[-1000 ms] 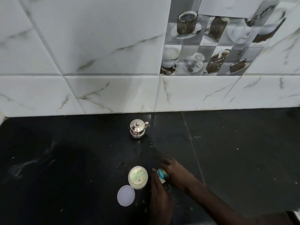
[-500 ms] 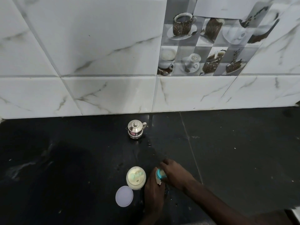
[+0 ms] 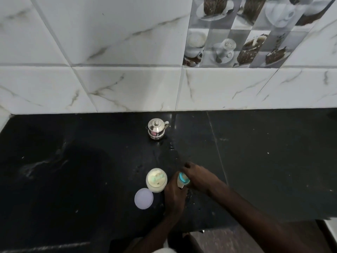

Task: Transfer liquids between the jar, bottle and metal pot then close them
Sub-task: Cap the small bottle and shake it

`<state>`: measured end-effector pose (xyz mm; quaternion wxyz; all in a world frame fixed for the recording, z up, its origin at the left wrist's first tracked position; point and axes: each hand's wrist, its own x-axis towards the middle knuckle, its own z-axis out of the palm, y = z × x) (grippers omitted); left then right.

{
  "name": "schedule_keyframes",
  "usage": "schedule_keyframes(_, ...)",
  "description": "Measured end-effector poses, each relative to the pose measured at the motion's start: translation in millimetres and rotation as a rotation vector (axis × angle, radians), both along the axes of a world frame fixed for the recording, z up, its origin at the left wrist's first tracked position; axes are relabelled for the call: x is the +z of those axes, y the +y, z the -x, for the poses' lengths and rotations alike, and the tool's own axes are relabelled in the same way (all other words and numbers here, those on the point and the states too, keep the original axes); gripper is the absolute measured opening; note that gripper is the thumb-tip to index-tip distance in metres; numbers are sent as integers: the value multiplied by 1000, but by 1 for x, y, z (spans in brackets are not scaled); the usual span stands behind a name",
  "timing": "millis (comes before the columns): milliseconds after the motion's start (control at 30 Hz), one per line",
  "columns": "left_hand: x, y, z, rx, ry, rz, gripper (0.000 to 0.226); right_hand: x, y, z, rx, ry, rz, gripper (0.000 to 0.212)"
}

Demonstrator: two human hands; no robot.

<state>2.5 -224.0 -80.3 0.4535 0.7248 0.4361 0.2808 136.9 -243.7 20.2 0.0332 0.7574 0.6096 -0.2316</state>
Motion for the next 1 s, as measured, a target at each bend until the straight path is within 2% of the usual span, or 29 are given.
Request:
schedule_keyframes(100, 7, -1, 1, -7, -48, 9, 57, 0, -4, 0, -27, 17, -24, 49)
schedule_keyframes(267, 7, 1, 0, 7, 14, -22, 37, 9, 2, 0, -38, -101, 8, 50)
schedule_keyframes(433, 2, 1, -1, 10, 13, -32, 47, 10, 6, -1, 57, -37, -4, 43)
schedule_keyframes(500, 3, 1, -1, 28, 19, -28, 38, 9, 4, 2, 37, -53, -6, 36)
schedule_keyframes(567, 1, 2, -1, 20, 23, -7, 29, 9, 6, 4, -15, -81, -5, 38)
schedule_keyframes(700, -5, 4, -1, -11, -6, 88, 37, 14, 11, 8, -53, -119, 40, 39)
schedule_keyframes(867, -4, 3, 1, -4, -75, 57, 43, 12, 4, 8, 57, -81, 75, 41)
schedule_keyframes(1000, -6, 5, -1, -23, -41, 9, 22, 15, 10, 3, 51, -113, 51, 33)
